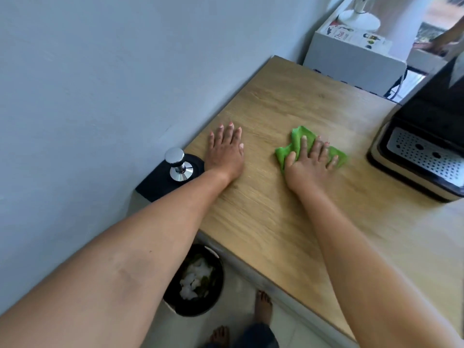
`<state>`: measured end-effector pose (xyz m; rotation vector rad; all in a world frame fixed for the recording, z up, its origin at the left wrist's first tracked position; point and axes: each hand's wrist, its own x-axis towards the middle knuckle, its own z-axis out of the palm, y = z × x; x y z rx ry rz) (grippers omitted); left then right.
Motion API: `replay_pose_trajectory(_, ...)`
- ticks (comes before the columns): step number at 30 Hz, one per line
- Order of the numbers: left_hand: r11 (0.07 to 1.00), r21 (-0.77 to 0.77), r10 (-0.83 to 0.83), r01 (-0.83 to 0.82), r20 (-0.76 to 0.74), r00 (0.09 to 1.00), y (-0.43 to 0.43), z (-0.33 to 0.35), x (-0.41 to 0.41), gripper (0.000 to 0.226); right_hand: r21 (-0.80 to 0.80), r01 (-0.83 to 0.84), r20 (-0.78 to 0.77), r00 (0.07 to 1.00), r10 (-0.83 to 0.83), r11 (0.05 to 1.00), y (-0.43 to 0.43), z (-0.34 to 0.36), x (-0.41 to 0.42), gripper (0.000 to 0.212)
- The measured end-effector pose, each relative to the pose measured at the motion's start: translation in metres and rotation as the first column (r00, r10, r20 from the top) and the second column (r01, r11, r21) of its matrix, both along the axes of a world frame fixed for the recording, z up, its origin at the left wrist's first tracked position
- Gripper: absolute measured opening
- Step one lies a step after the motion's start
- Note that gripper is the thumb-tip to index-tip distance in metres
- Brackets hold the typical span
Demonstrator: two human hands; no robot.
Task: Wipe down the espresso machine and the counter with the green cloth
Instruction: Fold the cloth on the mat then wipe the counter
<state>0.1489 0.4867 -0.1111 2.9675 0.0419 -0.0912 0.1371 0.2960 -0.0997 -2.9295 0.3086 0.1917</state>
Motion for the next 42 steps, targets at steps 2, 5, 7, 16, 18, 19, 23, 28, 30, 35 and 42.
replay_pose_trajectory(2, 1.0, -0.001, -0.003, 0.003, -0.016, 1.0, -0.001, 0.0, -0.001, 0.055, 0.005, -0.127, 0.0, 0.992, 0.127, 0.992, 0.038, -0.001, -0.045, 0.066)
replay_pose_trajectory(5, 1.0, -0.003, -0.018, 0.018, -0.023, 1.0, -0.005, 0.002, -0.006, 0.055, -0.003, -0.398, 0.046, 0.916, 0.398, 0.917, 0.061, -0.002, -0.138, 0.065)
replay_pose_trajectory(7, 0.999, -0.01, -0.034, 0.033, -0.032, 0.999, -0.008, 0.003, -0.014, 0.055, -0.011, -0.532, 0.051, 0.845, 0.532, 0.847, 0.04, -0.002, -0.185, 0.062)
replay_pose_trajectory(16, 0.993, -0.002, -0.114, 0.114, -0.044, 0.992, -0.05, 0.0, -0.069, 0.055, -0.024, 0.166, -0.056, 0.984, -0.167, 0.986, -0.071, 0.007, -0.112, 0.069)
replay_pose_trajectory(18, 0.996, 0.001, -0.088, 0.089, -0.047, 0.995, -0.058, 0.0, -0.073, 0.056, -0.005, 0.073, -0.038, 0.997, -0.073, 0.997, -0.033, 0.004, -0.117, 0.068)
replay_pose_trajectory(19, 0.997, 0.0, -0.075, 0.075, -0.046, 0.996, -0.061, 0.0, -0.073, 0.056, -0.006, -0.024, -0.02, 1.0, 0.024, 1.0, -0.016, 0.001, -0.133, 0.067)
replay_pose_trajectory(23, 0.997, -0.01, -0.073, 0.073, -0.034, 0.997, -0.073, 0.002, -0.079, 0.057, -0.01, -0.313, 0.011, 0.95, 0.313, 0.95, -0.027, 0.003, -0.241, 0.062)
replay_pose_trajectory(28, 0.993, -0.024, -0.119, 0.118, -0.03, 0.993, -0.094, 0.003, -0.096, 0.063, -0.088, 0.094, -0.019, 0.995, -0.096, 0.992, -0.143, 0.005, -0.272, 0.066)
replay_pose_trajectory(30, 0.977, -0.032, -0.211, 0.21, -0.02, 0.977, -0.113, 0.007, -0.107, 0.061, -0.07, 0.289, -0.045, 0.955, -0.292, 0.955, -0.165, 0.008, -0.235, 0.067)
replay_pose_trajectory(35, 0.93, -0.002, -0.368, 0.368, 0.01, 0.93, -0.159, 0.012, -0.116, 0.055, -0.025, 0.199, -0.055, 0.978, -0.2, 0.98, -0.122, 0.007, -0.18, 0.086)
replay_pose_trajectory(42, 0.947, 0.026, -0.319, 0.319, -0.011, 0.948, -0.161, 0.008, -0.085, 0.057, -0.068, -0.057, 0.072, 0.995, 0.062, 0.996, -0.138, -0.006, -0.295, 0.063)
